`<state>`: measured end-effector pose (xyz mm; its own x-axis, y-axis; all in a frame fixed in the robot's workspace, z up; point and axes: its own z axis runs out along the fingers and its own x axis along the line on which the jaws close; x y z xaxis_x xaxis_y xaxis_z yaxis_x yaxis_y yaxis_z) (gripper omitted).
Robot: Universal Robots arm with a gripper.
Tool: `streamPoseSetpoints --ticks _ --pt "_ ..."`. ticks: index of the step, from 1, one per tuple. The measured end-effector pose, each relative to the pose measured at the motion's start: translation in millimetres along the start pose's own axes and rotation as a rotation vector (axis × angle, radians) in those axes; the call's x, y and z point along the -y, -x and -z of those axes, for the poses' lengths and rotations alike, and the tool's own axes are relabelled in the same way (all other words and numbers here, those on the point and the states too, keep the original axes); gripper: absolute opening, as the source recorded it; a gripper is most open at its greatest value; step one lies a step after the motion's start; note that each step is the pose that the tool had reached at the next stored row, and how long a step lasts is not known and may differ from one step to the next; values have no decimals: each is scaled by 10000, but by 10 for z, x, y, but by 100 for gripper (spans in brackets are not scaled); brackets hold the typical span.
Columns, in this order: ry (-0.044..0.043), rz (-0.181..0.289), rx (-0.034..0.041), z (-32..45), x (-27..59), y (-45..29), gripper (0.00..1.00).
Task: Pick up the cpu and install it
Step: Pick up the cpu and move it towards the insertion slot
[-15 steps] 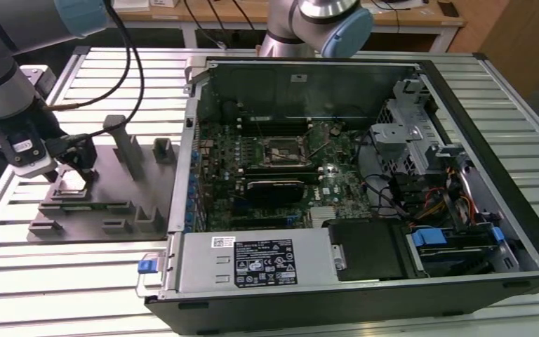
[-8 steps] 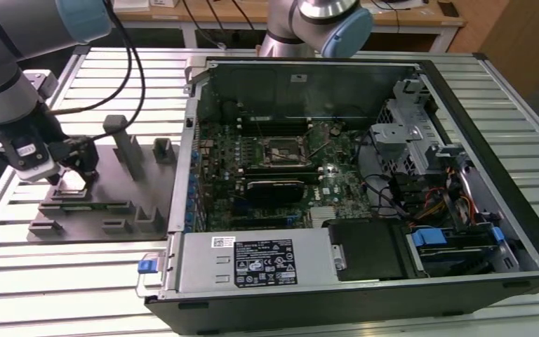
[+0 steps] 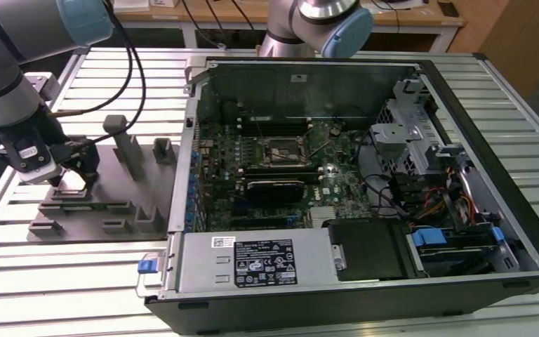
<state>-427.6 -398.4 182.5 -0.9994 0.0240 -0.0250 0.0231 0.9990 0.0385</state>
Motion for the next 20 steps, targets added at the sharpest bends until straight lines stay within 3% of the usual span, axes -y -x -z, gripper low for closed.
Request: streamPoseSetpoints --ticks 10,12,14,20 --pt "2 0 3 -4 0 0 65" --pt "1 0 2 -4 0 0 63" --pt "1 0 2 -4 0 0 55" --pt "1 0 2 -6 0 0 55"
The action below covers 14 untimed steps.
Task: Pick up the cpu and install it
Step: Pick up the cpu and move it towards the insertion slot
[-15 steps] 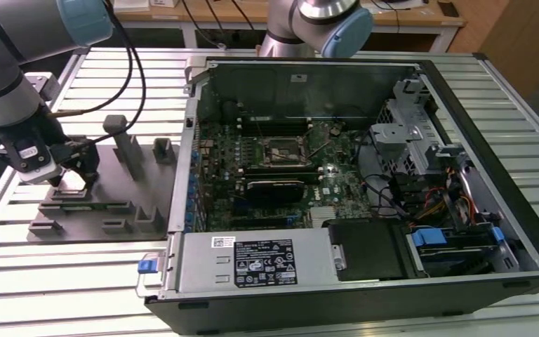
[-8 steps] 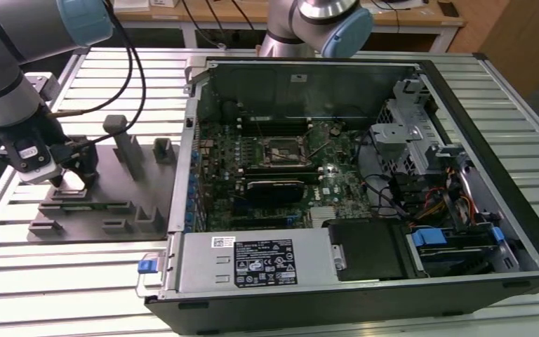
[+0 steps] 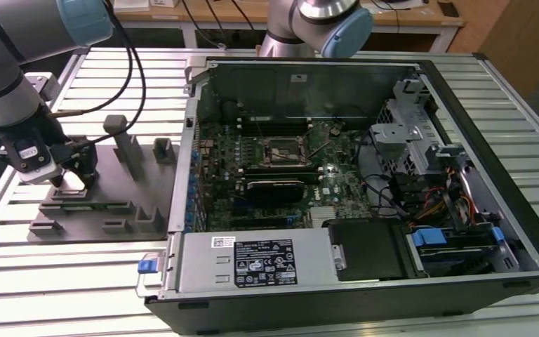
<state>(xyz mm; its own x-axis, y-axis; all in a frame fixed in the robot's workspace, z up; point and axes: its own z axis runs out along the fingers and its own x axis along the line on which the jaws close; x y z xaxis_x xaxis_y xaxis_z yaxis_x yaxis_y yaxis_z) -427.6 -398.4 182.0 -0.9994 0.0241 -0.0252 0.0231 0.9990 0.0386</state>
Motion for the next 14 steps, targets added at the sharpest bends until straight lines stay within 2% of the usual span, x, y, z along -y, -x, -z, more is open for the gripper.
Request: streamPoseSetpoints --ticks 5,14 --pt "2 0 4 23 -1 1 55" --pt "0 0 4 219 -8 6 55"
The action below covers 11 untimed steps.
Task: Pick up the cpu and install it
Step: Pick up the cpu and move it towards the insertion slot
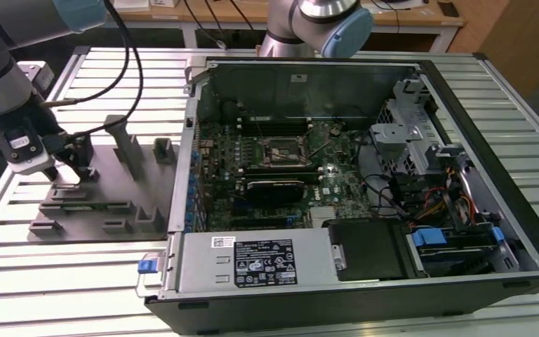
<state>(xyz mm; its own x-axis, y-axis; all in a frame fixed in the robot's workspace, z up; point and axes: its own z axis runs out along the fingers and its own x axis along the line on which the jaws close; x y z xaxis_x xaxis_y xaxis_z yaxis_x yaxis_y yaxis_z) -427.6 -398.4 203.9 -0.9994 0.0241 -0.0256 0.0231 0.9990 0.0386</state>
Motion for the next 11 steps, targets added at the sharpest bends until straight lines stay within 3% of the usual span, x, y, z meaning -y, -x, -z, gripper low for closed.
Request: streamPoseSetpoints --ticks 11 --pt "1 1 11 225 -9 6 55"
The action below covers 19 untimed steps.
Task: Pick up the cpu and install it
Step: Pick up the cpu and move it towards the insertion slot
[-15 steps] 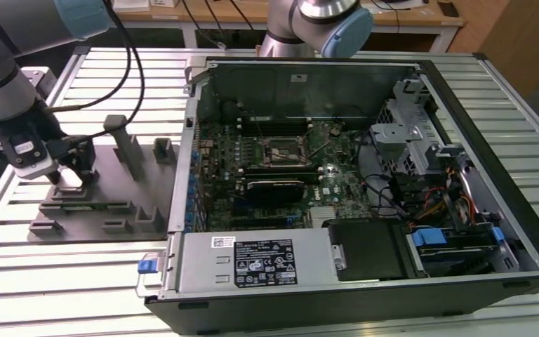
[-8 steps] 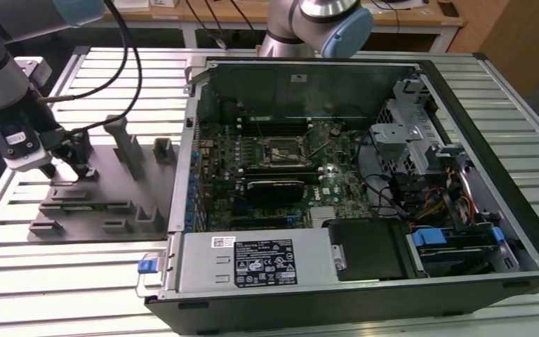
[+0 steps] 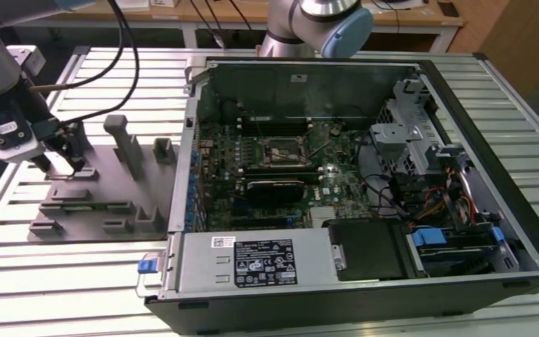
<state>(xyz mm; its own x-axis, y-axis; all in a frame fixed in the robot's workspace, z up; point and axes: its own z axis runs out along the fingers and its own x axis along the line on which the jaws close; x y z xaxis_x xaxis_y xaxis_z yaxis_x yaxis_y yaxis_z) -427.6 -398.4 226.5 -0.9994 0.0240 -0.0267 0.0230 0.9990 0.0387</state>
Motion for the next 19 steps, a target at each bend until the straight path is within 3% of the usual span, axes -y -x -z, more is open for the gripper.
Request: streamPoseSetpoints --ticks 11,19 --pt "1 2 59 266 -10 7 55" --pt "2 3 94 509 -20 14 55"
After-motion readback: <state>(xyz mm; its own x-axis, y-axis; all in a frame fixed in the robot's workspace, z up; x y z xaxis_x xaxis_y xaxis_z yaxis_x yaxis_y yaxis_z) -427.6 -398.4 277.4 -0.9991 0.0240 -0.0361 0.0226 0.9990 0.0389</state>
